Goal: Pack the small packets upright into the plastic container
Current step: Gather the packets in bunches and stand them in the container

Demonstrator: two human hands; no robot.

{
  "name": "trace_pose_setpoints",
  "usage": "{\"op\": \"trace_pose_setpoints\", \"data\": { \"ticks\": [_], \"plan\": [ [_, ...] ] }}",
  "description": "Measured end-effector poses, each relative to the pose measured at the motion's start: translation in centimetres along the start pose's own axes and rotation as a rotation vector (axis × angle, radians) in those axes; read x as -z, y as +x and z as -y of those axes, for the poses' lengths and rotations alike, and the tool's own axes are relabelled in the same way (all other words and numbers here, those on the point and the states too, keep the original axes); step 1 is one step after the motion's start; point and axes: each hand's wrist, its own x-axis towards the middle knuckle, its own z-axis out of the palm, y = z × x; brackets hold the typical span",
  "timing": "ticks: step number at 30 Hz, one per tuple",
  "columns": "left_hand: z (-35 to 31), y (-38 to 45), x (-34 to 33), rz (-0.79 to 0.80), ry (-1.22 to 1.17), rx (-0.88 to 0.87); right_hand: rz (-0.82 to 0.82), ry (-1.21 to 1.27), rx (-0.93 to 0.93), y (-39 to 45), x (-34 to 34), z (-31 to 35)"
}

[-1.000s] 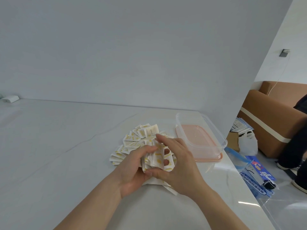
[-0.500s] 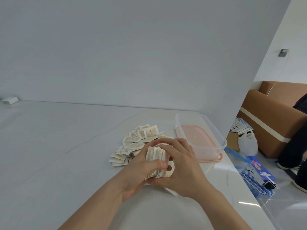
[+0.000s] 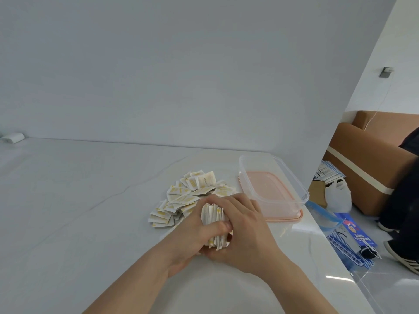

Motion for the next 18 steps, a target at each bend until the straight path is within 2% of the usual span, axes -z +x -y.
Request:
{"op": "trace_pose_setpoints", "data": {
  "ticks": [3,9,18],
  "plan": [
    [0.0,-0.1,-0.1,-0.009,0.011,0.033,-0.058,-0.034,-0.02,-0.1,-0.3,-0.1],
    [-0.7,-0.2,0.5,0.105,-0.295,0.047,-0.095,0.088,-0.045,0.1,0.7,0.0],
    [0.5,0.3,0.9,0.128,-0.255,0.046,0.023,0.086,-0.093,0.0,0.7,0.3]
  ]
}}
